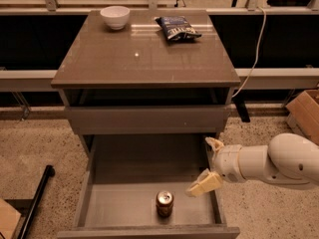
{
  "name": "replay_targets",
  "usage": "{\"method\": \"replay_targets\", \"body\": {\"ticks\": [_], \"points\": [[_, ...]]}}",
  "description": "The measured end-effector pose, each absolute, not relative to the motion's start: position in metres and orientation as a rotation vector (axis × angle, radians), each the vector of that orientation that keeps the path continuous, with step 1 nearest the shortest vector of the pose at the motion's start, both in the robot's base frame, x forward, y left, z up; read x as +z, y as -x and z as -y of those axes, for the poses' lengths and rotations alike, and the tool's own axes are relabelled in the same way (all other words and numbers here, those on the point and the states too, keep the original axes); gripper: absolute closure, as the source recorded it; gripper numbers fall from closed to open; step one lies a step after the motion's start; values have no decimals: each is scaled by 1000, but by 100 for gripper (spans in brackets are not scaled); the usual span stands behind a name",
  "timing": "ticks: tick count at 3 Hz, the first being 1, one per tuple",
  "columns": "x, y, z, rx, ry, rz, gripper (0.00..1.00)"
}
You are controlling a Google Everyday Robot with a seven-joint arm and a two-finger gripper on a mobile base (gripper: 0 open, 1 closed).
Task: Pick orange can from middle drawer and place on counter
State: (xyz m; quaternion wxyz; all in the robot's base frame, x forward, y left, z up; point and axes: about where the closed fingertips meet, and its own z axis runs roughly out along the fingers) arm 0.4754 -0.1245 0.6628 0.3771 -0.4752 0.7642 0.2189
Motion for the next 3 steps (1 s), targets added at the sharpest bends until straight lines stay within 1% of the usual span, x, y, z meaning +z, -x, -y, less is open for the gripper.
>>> {"method": "replay_targets", "body": {"ticks": [1, 3], "points": [[652, -478, 119, 554, 1240, -1989, 0], [591, -496, 77, 635, 1361, -1933, 0]]}}
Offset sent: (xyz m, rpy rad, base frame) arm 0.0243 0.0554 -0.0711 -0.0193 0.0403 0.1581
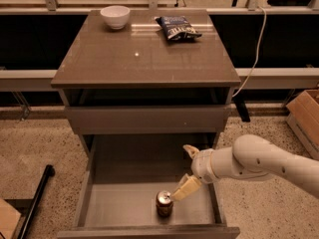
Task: Pick orange can from middle drawer and place on counter
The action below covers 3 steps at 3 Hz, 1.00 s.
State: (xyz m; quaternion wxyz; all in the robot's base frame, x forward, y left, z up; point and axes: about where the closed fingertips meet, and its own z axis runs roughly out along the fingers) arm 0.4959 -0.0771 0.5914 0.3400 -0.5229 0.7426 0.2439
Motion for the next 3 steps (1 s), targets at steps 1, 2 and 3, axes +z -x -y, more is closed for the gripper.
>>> {"method": "replay_targets", "body": {"ticks": [1, 2, 3], "points": [[544, -501, 59, 675, 1411, -1940, 0], [502, -500, 41, 712, 1441, -1952, 0], [462, -494, 31, 753, 1434, -2003, 0]]}}
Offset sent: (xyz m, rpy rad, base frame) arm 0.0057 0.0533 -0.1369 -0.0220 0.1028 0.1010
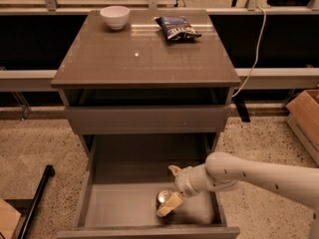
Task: Pick orange can from middle drawer and place on counter
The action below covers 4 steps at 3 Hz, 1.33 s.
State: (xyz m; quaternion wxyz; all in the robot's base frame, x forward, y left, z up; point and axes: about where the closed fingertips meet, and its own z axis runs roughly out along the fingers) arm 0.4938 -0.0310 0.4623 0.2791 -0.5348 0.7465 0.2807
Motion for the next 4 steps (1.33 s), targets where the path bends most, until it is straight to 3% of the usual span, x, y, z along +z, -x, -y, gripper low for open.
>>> {"method": "replay_targets", "body": {"ticks": [1, 2, 3, 4], "points": [[429, -485, 26, 798, 1385, -2060, 0], [414, -483, 28, 823, 1307, -2100, 19], [414, -485, 37, 813, 1207, -2120, 50], [421, -485, 40, 811, 1151, -2114, 74]]}}
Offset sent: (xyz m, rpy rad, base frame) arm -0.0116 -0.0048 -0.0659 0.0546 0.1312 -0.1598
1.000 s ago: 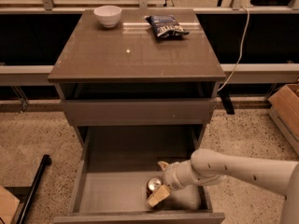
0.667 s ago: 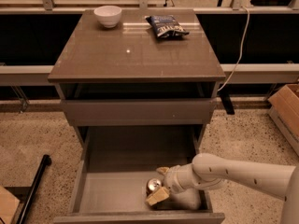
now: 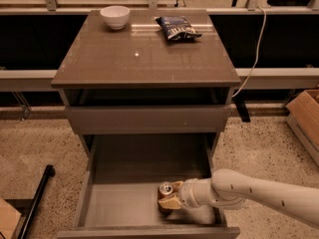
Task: Pick orange can from middle drawer and place on counter
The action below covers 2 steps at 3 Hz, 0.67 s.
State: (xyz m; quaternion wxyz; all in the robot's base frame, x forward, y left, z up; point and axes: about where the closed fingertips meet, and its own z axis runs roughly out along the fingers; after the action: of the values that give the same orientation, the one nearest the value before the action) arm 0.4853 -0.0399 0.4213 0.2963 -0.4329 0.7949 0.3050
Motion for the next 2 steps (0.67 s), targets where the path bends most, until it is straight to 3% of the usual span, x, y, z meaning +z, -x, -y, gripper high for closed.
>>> {"method": "replay_targets", "body": {"ticks": [1, 2], "points": [[507, -490, 51, 807, 1096, -2016, 100], [599, -494, 78, 743, 1088, -1940, 100]]}}
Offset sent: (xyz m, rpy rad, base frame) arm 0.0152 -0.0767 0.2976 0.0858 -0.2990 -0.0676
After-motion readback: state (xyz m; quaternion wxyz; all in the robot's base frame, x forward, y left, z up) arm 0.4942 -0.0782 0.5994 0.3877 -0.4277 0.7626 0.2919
